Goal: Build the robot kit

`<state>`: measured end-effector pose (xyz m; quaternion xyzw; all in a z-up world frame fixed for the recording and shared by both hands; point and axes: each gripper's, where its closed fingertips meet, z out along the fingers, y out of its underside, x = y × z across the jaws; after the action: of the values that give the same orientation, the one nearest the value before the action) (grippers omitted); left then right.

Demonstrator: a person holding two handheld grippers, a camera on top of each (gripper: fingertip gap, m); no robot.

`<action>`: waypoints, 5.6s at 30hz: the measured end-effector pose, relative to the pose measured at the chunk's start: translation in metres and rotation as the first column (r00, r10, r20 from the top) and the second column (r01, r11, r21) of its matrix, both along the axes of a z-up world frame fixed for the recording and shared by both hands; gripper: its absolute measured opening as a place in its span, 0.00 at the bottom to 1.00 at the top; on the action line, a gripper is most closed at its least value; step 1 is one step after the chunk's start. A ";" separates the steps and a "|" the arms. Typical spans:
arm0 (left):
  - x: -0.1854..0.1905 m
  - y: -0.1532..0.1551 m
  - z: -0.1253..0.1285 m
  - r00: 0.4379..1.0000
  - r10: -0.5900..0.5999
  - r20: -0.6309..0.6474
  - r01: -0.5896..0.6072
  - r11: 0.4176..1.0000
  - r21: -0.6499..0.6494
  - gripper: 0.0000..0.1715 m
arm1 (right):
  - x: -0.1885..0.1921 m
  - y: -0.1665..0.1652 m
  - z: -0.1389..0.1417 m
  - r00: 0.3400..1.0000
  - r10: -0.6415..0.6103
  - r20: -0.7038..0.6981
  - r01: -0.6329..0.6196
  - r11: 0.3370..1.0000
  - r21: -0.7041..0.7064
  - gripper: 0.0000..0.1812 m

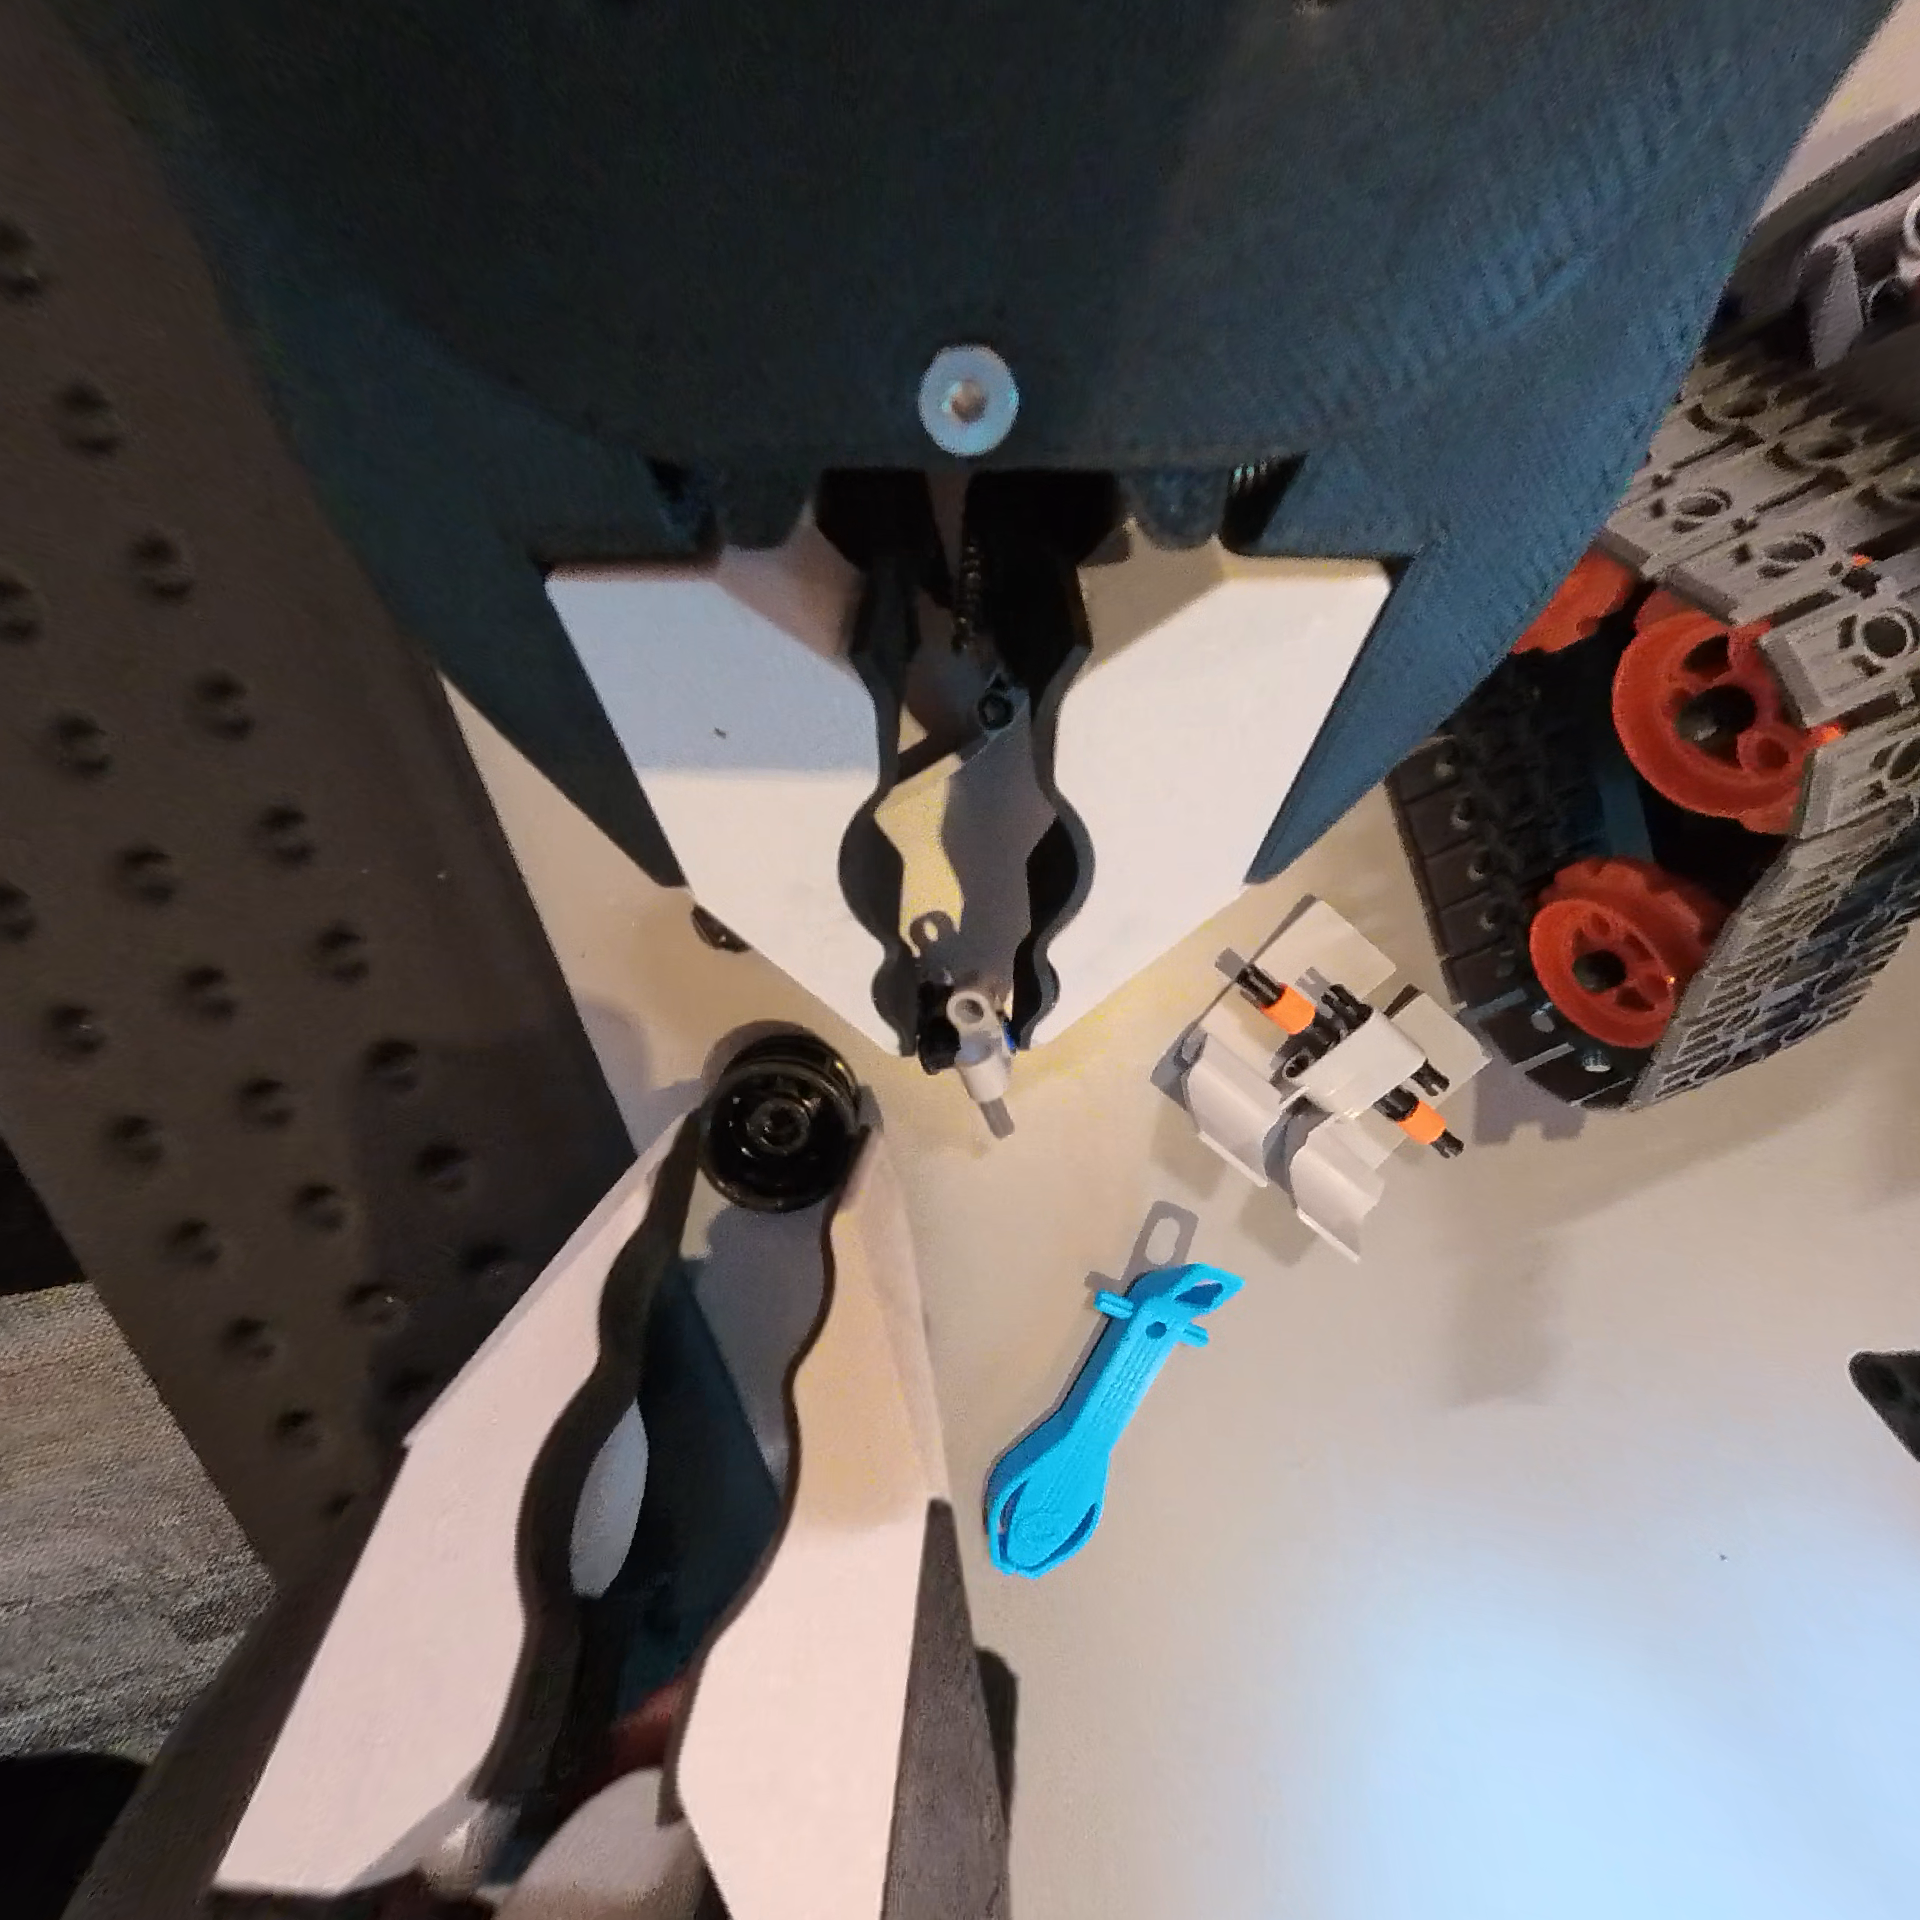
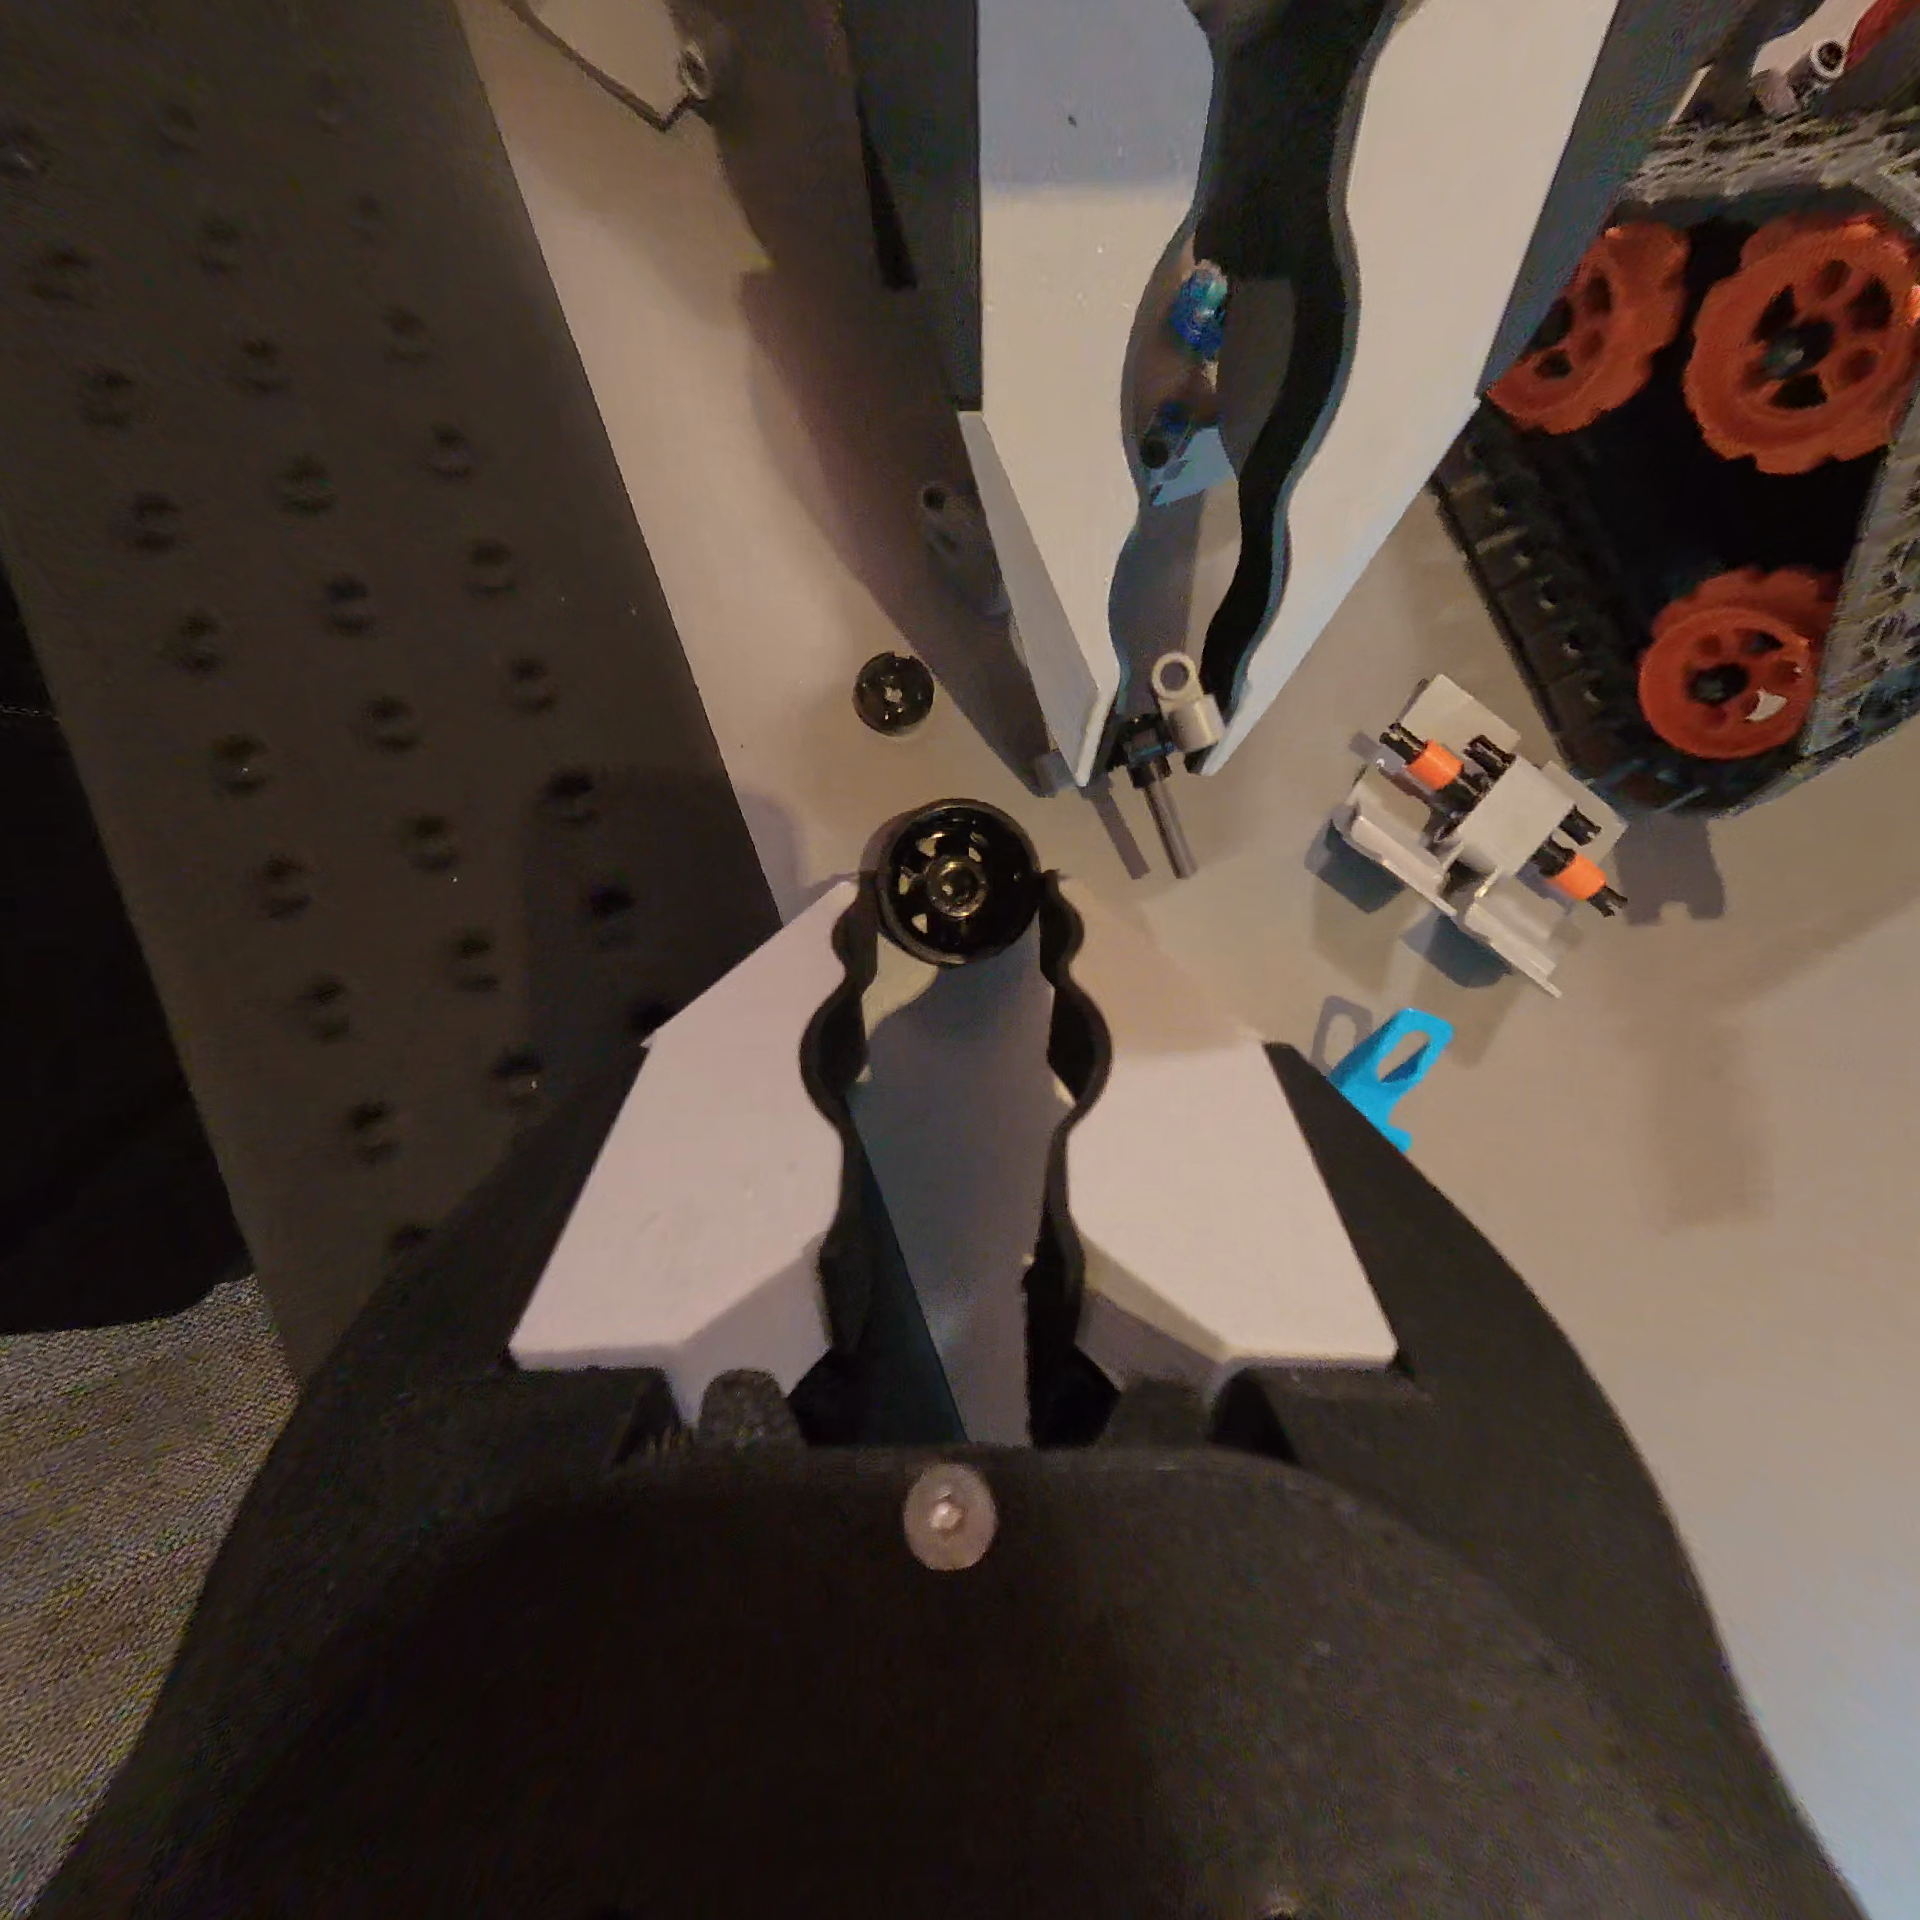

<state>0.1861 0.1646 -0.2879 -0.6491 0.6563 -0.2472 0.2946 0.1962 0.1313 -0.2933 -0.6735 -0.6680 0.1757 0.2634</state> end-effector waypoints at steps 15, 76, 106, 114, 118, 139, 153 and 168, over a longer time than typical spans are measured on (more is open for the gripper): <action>0.000 -0.010 0.028 0.994 -0.099 0.045 0.090 0.980 0.179 0.30 | 0.001 0.008 0.035 0.929 -0.146 -0.340 -0.002 0.916 -0.401 0.16; -0.005 0.023 0.072 0.897 0.211 0.389 -0.040 0.914 -0.404 0.21 | -0.016 -0.003 0.013 1.000 0.022 -0.014 -0.022 0.999 -0.039 0.22; 0.003 -0.012 0.131 0.903 -0.131 0.409 -0.048 0.916 0.398 0.22 | 0.006 0.023 0.122 0.579 -0.334 -0.744 -0.102 0.875 -0.472 0.07; 0.029 -0.021 0.133 0.927 -0.140 0.347 -0.109 0.786 0.608 0.19 | 0.011 0.017 0.146 0.408 -0.361 -0.839 -0.274 0.828 -0.490 0.07; 0.035 -0.016 0.132 0.940 -0.108 0.324 -0.135 0.754 0.643 0.13 | 0.008 0.016 0.148 0.392 -0.363 -0.845 -0.287 0.824 -0.488 0.07; 0.022 -0.033 0.015 0.923 -0.206 -0.324 0.281 0.938 0.203 0.08 | 0.044 0.048 0.142 0.311 -0.424 -0.851 -0.094 0.877 -0.471 0.00; 0.024 -0.023 0.002 0.865 -0.202 -0.459 0.278 0.955 0.105 0.08 | 0.045 0.045 0.143 0.310 -0.412 -0.857 -0.111 0.880 -0.462 0.00; 0.014 -0.028 0.015 0.904 -0.183 -0.385 0.237 0.967 0.098 0.19 | 0.038 0.041 0.135 0.392 -0.374 -0.840 -0.059 0.902 -0.429 0.00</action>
<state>0.1996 0.1365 -0.2727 -0.5869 0.7824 -0.1021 0.1816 0.2346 0.1722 -0.1584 -0.5678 -0.2978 0.6153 0.4586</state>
